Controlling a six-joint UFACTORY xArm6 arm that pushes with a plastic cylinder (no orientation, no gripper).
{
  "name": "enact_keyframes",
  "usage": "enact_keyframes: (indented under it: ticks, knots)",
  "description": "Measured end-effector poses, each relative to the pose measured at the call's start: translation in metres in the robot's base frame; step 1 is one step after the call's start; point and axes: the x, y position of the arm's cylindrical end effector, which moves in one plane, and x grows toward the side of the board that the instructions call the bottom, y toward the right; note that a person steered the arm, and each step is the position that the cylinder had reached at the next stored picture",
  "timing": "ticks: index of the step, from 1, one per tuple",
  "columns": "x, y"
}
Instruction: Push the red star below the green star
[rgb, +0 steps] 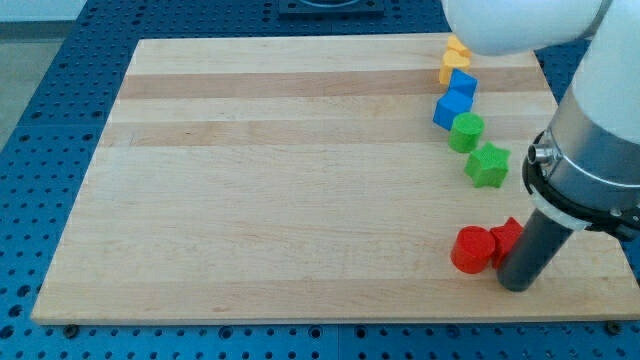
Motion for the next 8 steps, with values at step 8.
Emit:
enact_keyframes:
  ticks: [8]
  knots:
    - [0.003, 0.015]
